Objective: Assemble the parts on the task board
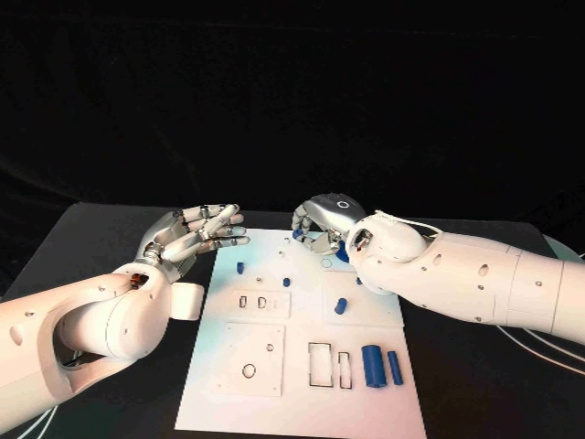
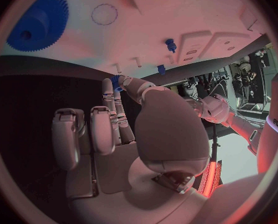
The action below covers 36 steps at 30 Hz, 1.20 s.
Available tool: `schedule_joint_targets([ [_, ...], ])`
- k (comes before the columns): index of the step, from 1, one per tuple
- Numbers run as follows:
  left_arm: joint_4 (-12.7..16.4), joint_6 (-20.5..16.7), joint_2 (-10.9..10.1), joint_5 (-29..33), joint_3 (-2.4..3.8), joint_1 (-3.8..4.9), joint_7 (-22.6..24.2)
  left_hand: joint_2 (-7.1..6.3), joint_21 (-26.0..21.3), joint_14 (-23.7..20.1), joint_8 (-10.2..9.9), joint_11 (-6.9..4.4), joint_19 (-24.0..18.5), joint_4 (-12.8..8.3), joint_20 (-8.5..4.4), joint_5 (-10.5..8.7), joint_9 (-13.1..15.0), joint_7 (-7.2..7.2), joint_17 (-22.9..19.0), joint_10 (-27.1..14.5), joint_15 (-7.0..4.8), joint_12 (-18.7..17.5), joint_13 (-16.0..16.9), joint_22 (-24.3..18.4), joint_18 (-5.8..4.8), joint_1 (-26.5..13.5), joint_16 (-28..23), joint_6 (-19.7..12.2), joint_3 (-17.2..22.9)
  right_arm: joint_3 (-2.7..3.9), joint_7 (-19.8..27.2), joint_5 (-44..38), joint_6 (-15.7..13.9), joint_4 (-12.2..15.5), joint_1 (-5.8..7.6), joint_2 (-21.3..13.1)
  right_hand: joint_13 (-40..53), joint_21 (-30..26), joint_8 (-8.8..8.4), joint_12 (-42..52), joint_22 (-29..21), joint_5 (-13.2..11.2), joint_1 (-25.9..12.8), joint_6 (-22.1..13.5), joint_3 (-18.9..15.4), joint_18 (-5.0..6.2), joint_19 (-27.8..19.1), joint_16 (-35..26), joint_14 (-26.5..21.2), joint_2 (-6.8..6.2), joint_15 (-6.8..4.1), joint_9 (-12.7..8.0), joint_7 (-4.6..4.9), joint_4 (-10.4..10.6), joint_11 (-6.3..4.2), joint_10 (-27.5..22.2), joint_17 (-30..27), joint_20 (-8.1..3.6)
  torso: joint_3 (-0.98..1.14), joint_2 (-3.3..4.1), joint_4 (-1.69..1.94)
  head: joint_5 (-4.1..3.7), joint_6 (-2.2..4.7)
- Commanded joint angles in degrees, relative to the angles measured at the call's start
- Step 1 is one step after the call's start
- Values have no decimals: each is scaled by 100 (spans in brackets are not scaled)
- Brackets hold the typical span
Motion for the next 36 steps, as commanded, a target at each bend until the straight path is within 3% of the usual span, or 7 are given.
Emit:
schedule_joint_targets([
  [1,6,89,23,12,5,21,28,35,-35,-41,-29,44,16,-5,11,-12,-9,173,9,13,13,-24,-5,-5,79,27,-34,-45,13,1,43,48,-75,-110,-10,83,-7,31,25,-21,626,-24,-18,6,18,-98,24,23,240,1,-45,175,3,12,23,-26,5,-23,0,1,7,19,-8],
  [12,-11,91,46,12,6,25,28,36,-39,-47,-30,45,13,-5,13,-12,-9,173,10,15,15,-26,-4,-7,78,29,-39,-45,14,-1,132,117,26,-355,-71,325,-6,26,25,-29,618,-36,-45,-11,15,-96,16,29,241,-16,-39,187,16,23,34,-34,7,-20,-2,1,11,40,-51],
  [20,-11,92,50,12,6,29,26,36,-39,-47,-30,45,13,-5,13,-12,-9,173,10,15,15,-26,-4,-7,78,29,-39,-45,14,-4,143,125,191,-468,-115,409,-6,19,25,-35,605,-53,-70,-22,9,-93,5,25,238,-27,-34,195,20,35,39,-39,-7,-16,-3,5,-2,52,-51],
  [27,-9,97,60,12,6,35,25,37,-45,-56,-32,46,9,-6,15,-12,-10,174,12,18,17,-31,-3,-12,78,33,-47,-44,14,-6,108,102,247,-634,-139,517,-6,15,24,-40,599,-60,-82,-30,9,-92,0,27,237,-30,-31,199,22,43,42,-45,-8,-14,-7,5,19,45,-51],
  [36,-8,104,62,12,6,40,17,37,-45,-56,-32,46,9,-6,15,-12,-10,174,12,18,17,-31,-3,-12,78,33,-47,-44,14,-7,-2,32,261,-828,-157,631,-8,-10,16,-57,556,-69,-111,-60,7,-81,-32,15,229,-46,-24,208,30,58,51,-67,-38,-8,-5,9,5,54,-55],
])
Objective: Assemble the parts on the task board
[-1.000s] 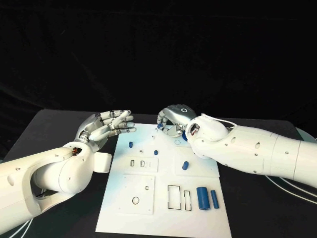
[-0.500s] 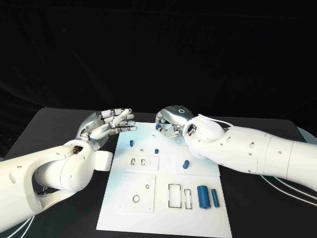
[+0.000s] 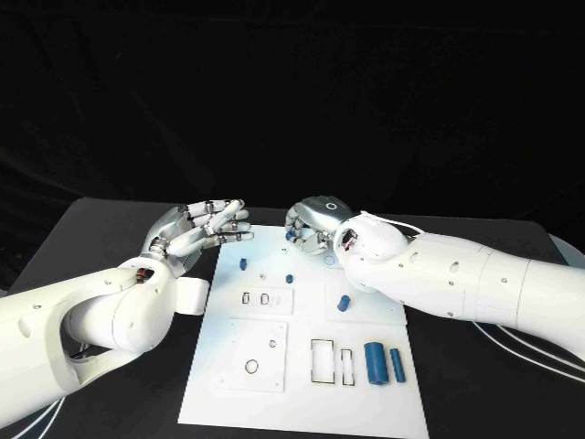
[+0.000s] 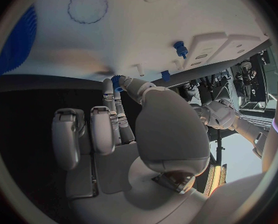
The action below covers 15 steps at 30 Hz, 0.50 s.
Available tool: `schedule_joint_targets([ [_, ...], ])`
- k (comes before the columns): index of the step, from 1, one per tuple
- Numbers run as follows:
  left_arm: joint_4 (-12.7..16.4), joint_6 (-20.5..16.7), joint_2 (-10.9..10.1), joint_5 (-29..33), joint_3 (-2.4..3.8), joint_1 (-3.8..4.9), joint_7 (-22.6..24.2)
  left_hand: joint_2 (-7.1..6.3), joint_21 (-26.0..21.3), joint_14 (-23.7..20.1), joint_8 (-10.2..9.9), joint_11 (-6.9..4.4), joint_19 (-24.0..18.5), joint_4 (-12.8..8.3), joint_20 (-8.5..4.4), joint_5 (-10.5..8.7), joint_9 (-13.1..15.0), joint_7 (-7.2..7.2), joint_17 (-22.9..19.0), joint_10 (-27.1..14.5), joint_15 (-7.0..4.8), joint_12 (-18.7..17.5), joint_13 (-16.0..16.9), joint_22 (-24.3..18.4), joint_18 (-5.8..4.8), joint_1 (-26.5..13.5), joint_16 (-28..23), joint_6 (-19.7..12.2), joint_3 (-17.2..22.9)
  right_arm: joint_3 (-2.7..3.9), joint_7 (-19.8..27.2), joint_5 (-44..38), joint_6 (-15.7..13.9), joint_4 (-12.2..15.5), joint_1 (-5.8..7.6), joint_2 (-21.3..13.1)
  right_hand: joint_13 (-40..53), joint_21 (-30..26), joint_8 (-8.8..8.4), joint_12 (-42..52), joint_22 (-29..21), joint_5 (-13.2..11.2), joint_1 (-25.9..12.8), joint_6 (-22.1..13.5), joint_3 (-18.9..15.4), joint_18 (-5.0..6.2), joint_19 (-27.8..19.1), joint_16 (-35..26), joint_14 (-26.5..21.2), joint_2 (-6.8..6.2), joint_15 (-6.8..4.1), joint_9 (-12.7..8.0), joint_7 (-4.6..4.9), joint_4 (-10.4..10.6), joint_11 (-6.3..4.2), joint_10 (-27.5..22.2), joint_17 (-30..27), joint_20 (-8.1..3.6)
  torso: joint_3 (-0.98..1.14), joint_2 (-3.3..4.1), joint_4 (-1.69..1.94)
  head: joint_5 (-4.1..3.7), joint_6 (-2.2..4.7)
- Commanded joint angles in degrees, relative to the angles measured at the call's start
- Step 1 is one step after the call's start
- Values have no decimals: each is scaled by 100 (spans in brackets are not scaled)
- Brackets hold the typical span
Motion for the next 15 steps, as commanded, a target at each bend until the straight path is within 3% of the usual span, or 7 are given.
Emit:
schedule_joint_targets([
  [1,11,105,13,12,6,20,26,37,-20,-35,-34,25,9,-5,15,-12,-6,174,8,-3,-4,-31,-4,-5,78,33,-20,-43,14,-5,-92,-99,125,-68,-13,24,-12,-29,-13,-54,520,-29,-69,-17,4,-76,-56,1,221,-3,-18,207,19,36,16,-47,-36,-4,-2,3,-5,10,-3],
  [6,10,109,12,12,6,22,20,37,-20,-35,-34,25,9,-5,15,-12,-6,174,8,-3,-4,-31,-4,-5,78,33,-20,-43,14,-5,-97,-107,123,-96,-15,50,-20,-49,-35,-82,488,-33,-86,-64,9,-68,-81,-14,210,-26,-4,208,39,42,33,-93,-69,6,-1,1,-3,9,5],
  [8,9,109,11,12,6,23,19,37,-20,-35,-34,25,9,-5,15,-12,-6,174,8,-3,-4,-31,-4,-5,78,33,-20,-43,14,-5,-97,-108,119,-97,-16,53,-50,-135,-120,-165,346,-44,-133,-207,9,-37,-184,-77,174,-90,42,185,105,61,92,-240,-183,34,-1,0,-6,12,7],
  [9,9,110,10,12,6,24,18,37,-20,-35,-34,25,9,-5,15,-12,-6,174,8,-3,-4,-31,-4,-5,78,33,-20,-43,14,-5,-98,-108,105,-92,-16,51,-91,-257,-244,-263,147,16,-205,-406,-15,7,-327,-161,126,-185,110,147,191,93,153,-417,-330,76,-2,0,-6,12,7],
  [15,8,112,-1,12,6,26,12,38,-26,-41,-36,27,6,-6,16,-13,-6,174,11,-1,-3,-37,-3,-9,78,37,-27,-43,15,-5,-121,-110,-12,52,-16,-61,-144,-502,-533,-350,-207,59,-297,-824,-193,94,-584,-286,53,-397,186,74,262,123,259,-713,-555,182,5,0,-17,22,13],
])
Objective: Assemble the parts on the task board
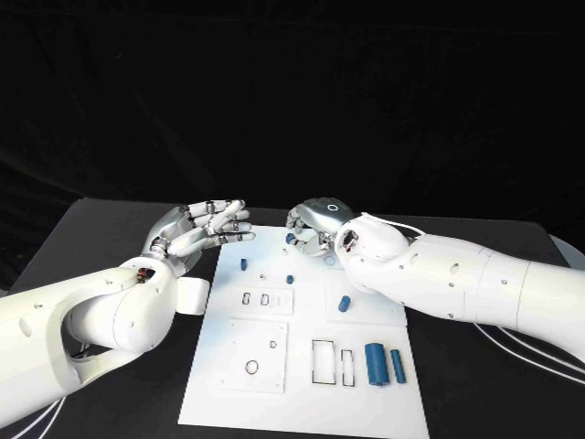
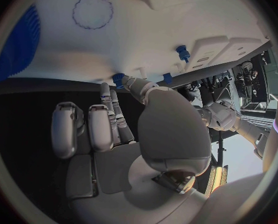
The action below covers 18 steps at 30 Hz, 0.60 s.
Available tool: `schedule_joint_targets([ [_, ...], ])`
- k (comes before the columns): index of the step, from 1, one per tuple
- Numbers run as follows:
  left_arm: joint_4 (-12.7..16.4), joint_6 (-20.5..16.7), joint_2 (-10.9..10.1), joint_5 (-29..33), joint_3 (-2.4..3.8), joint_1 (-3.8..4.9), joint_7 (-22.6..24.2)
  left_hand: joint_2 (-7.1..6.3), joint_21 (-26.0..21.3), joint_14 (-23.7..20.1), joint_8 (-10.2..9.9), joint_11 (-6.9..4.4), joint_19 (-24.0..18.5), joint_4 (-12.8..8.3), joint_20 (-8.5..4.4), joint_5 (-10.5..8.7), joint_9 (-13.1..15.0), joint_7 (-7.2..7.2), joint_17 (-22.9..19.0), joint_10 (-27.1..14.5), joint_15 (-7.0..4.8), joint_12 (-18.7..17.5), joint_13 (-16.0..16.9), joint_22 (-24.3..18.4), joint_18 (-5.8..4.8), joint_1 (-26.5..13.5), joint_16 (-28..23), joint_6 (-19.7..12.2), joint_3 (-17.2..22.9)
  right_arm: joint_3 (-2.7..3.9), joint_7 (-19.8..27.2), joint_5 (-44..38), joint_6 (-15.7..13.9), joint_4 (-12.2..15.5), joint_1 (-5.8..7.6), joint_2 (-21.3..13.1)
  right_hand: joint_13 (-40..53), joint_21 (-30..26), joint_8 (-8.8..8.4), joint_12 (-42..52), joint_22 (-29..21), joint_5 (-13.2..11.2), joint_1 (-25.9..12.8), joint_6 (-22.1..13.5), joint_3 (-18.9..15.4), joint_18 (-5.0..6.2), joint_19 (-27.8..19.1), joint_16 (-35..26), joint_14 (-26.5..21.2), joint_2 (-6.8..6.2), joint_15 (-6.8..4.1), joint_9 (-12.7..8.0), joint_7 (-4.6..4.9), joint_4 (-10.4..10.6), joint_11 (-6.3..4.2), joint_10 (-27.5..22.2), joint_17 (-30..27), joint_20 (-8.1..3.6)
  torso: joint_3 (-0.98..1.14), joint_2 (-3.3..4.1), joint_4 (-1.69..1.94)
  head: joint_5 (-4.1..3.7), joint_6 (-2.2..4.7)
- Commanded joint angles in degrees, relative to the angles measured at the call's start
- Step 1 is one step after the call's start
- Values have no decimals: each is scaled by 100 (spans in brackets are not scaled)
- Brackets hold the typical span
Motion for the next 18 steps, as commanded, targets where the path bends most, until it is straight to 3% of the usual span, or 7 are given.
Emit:
schedule_joint_targets([
  [1,7,109,0,12,6,18,23,37,-26,-41,-36,27,6,-6,16,-12,-7,174,10,-1,-3,-37,-3,-9,78,37,-27,-43,15,1,-83,-91,-58,124,1,-93,-10,-61,-71,-15,-78,34,8,-98,-81,94,-63,-40,73,-96,40,-16,8,3,5,-80,-58,15,7,-4,-10,5,6],
  [8,6,112,-45,12,6,20,17,37,-26,-41,-36,27,6,-6,16,-12,-7,174,10,-1,-3,-37,-3,-9,78,37,-27,-43,15,19,-151,6,-161,764,41,-656,4,-38,-59,43,-24,46,-2,-40,-146,84,-21,-40,73,-102,43,5,20,25,5,-30,-68,25,14,-6,-36,12,27],
  [11,11,117,-66,12,6,20,14,37,-26,-41,-36,27,6,-6,16,-12,-7,174,10,-1,-3,-37,-3,-9,78,37,-27,-43,15,40,-167,235,-162,1086,91,-999,40,62,-30,161,149,87,19,67,-172,46,105,19,103,-75,28,34,23,48,-16,140,19,19,29,-13,-70,11,45],
  [15,18,132,-85,13,5,20,9,37,-29,-43,-38,27,5,-6,17,-12,-8,175,12,-1,-2,-41,-3,-11,78,38,-30,-45,15,65,-184,777,21,1435,158,-1455,147,233,-28,421,433,127,54,160,-201,-17,305,163,174,-83,-28,60,-5,70,-93,563,231,-23,39,-23,-104,-27,59],
  [18,13,145,-91,13,5,20,3,37,-29,-43,-38,27,5,-6,17,-12,-8,175,12,-1,-2,-41,-3,-11,78,38,-30,-45,15,78,-235,1205,321,1648,199,-1801,285,327,-56,672,586,132,68,122,-271,-50,409,237,209,-129,-88,60,-58,57,-176,947,345,-62,45,-27,-129,-52,56],
])
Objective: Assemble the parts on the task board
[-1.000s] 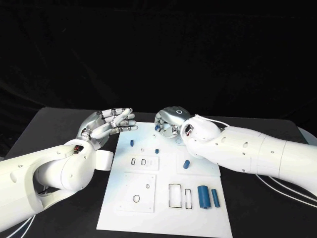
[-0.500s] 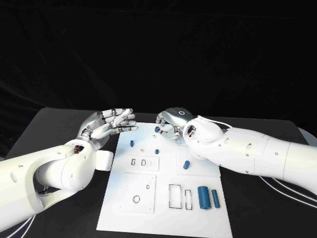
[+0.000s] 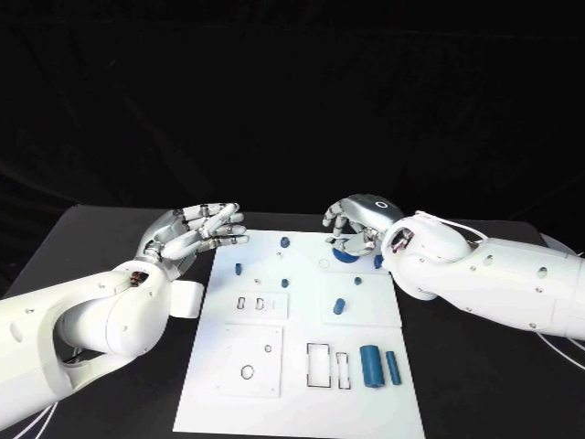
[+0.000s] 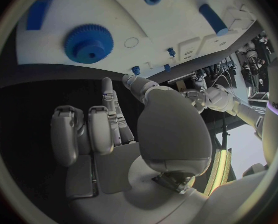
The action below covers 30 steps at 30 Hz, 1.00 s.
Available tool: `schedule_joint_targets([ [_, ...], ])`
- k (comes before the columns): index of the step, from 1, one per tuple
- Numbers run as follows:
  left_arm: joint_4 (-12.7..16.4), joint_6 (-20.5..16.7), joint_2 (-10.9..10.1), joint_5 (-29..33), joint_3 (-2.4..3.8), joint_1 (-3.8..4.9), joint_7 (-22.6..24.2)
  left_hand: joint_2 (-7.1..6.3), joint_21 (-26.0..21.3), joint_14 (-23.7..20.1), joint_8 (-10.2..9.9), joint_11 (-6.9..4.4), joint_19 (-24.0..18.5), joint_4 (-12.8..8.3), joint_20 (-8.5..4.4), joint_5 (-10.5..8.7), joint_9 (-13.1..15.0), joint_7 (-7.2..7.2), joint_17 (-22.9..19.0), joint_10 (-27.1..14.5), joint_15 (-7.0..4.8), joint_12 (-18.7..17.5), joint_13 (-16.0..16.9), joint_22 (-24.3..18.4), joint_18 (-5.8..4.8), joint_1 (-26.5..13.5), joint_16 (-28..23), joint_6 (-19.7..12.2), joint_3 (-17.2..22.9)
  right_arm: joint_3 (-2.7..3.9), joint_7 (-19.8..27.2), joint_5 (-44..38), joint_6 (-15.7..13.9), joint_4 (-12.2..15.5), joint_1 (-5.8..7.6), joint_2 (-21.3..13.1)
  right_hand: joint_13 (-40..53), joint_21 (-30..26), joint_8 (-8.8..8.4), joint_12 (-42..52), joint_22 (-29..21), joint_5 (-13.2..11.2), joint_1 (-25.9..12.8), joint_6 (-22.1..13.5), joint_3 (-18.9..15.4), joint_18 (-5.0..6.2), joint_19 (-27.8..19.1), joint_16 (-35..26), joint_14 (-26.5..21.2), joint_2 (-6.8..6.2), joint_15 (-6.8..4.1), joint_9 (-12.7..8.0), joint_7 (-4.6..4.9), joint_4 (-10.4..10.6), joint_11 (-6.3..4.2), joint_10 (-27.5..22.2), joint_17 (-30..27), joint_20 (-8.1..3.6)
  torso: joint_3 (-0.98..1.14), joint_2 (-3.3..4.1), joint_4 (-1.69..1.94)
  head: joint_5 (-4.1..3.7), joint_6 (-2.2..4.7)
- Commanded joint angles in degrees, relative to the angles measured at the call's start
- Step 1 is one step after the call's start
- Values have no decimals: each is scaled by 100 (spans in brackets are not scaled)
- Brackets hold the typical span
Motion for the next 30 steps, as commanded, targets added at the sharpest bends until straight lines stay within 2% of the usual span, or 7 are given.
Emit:
schedule_joint_targets([
  [1,6,135,-1,12,4,14,18,37,-29,-43,-38,27,5,-6,17,-12,-8,175,7,-1,-2,-20,-3,-5,79,38,-30,-45,15,7,-141,847,503,199,28,-264,370,136,-19,517,618,174,1,-66,-246,-90,169,125,232,-106,-160,30,-149,10,-153,476,178,-102,13,-9,-51,-23,2],
  [3,-1,142,1,12,4,14,15,36,-31,-45,-39,27,4,-7,18,-12,-8,174,8,0,-1,-21,-3,-6,79,39,-32,-45,15,10,-196,988,731,260,39,-407,855,230,4,1075,774,184,1,-136,-472,-126,271,233,272,-133,-195,72,-185,34,-190,595,357,-160,21,-10,-68,-13,4],
  [4,-4,146,2,12,4,13,13,36,-31,-45,-39,27,4,-7,18,-12,-8,174,8,0,-1,-21,-3,-6,79,39,-32,-45,15,11,-222,1033,819,276,42,-457,1353,256,57,1522,818,233,27,-171,-642,-132,296,287,286,-94,-220,127,-197,76,-200,256,423,-223,25,-10,-73,-13,3],
  [7,-9,158,4,12,4,13,9,36,-31,-45,-39,27,4,-7,18,-12,-8,174,8,0,-1,-21,-3,-6,79,39,-32,-45,15,12,-290,1109,1029,299,45,-563,4819,375,228,5134,1028,221,96,-444,-1149,-180,427,619,390,61,-96,289,-169,340,-98,460,1066,-154,36,-9,-81,-16,-10],
  [11,-14,176,8,12,4,13,2,36,-31,-45,-39,27,4,-7,18,-12,-8,174,8,0,-1,-21,-3,-6,79,39,-32,-45,15,13,-350,1120,1147,264,41,-592,6054,482,395,6400,1209,249,249,-585,-1440,-228,549,788,453,147,-73,397,-85,556,-55,746,1426,-48,24,-8,-57,-67,-11],
  [18,-30,191,15,13,3,13,-9,36,-31,-45,-39,27,4,-7,18,-12,-8,174,8,0,-1,-21,-3,-6,79,39,-32,-45,15,11,-436,1112,1148,119,11,-480,6587,567,499,6937,1347,293,369,-658,-1595,-263,649,907,509,210,-30,450,-53,706,-22,1019,1716,-12,19,-2,-30,-42,-37],
  [30,-45,201,28,13,3,13,-22,36,-35,-48,-39,25,3,-6,20,-13,-8,169,11,8,-1,-24,-1,-10,79,42,-36,-42,14,8,-532,1126,1122,-57,-13,-285,6767,629,549,7115,1445,318,434,-672,-1608,-290,723,938,523,281,-16,469,-44,778,-10,1135,1792,4,8,-11,-52,-9,-97],
])
